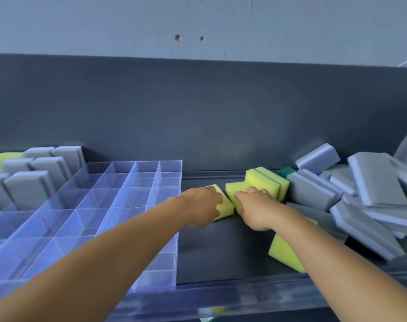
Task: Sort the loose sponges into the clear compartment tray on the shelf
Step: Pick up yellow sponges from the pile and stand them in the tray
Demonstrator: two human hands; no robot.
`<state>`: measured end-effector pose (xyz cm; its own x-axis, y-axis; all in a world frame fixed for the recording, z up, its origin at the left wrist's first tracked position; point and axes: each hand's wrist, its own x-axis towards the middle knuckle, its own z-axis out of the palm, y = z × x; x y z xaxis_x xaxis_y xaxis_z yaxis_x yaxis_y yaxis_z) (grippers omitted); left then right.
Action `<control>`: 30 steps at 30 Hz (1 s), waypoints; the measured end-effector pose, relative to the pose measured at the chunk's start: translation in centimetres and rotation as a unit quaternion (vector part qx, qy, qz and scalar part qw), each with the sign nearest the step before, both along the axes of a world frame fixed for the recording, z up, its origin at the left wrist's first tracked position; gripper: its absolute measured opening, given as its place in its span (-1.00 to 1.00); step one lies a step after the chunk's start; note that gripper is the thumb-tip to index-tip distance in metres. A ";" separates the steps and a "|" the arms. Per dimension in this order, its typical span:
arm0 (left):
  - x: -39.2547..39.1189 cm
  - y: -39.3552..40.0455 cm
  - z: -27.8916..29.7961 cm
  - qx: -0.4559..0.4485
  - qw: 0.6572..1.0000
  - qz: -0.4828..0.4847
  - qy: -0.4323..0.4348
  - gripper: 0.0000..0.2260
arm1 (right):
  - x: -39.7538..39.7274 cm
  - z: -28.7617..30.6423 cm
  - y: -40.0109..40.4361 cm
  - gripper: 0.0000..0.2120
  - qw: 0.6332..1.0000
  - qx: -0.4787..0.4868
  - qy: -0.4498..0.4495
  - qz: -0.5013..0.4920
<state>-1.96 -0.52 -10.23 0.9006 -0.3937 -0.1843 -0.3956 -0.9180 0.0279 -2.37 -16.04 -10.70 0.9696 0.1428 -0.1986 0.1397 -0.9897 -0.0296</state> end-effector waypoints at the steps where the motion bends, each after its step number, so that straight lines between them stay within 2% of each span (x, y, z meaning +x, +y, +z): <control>1: -0.3 -0.2 0.0 -0.015 1.000 -0.014 0.006 -0.65 | -0.3 0.1 -0.2 -0.60 1.000 0.005 0.004 -0.002; 4: -1.3 -0.7 0.0 -0.052 0.998 -0.028 0.008 -0.70 | -1.3 0.7 -0.9 -0.57 0.999 0.032 0.011 0.000; 7: -1.7 -0.7 0.2 -0.075 0.997 0.021 0.000 -0.65 | -2.0 1.5 -1.5 -0.59 0.997 0.068 -0.006 -0.034; 10: -1.9 -0.8 0.3 -0.065 0.995 0.077 0.003 -0.54 | -2.2 2.0 -1.5 -0.63 0.995 0.068 -0.008 -0.078; 14: -2.1 -1.7 0.5 -0.061 0.993 0.093 0.034 -0.59 | -1.6 2.4 -1.0 -0.70 0.993 0.077 0.011 -0.094; 18: -2.2 -2.3 0.5 -0.132 0.982 0.127 0.041 -0.57 | -1.1 2.1 -0.8 -0.59 0.982 0.138 -0.001 -0.128; 21: -2.0 -1.9 0.8 -0.207 0.966 0.153 0.013 -0.56 | -0.8 1.8 -1.3 -0.47 0.957 0.242 -0.045 -0.154; 24: -2.0 -1.1 1.9 -0.266 0.950 0.161 -0.040 -0.39 | -0.9 2.7 -1.6 -0.33 0.928 0.329 -0.103 -0.137; 27: -2.2 -0.2 3.5 -0.286 0.943 0.146 -0.089 -0.19 | -1.1 4.2 -1.3 -0.31 0.918 0.364 -0.127 -0.095; 30: -2.4 1.4 4.9 -0.276 0.943 0.139 -0.125 -0.17 | -1.0 5.3 -0.2 -0.33 0.915 0.366 -0.165 -0.037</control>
<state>-4.33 0.89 -5.31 0.9712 -0.1108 0.2109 -0.2000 -0.8602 0.4690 -3.35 -16.28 -5.42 0.9721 0.0515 0.2288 0.1931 -0.7295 -0.6562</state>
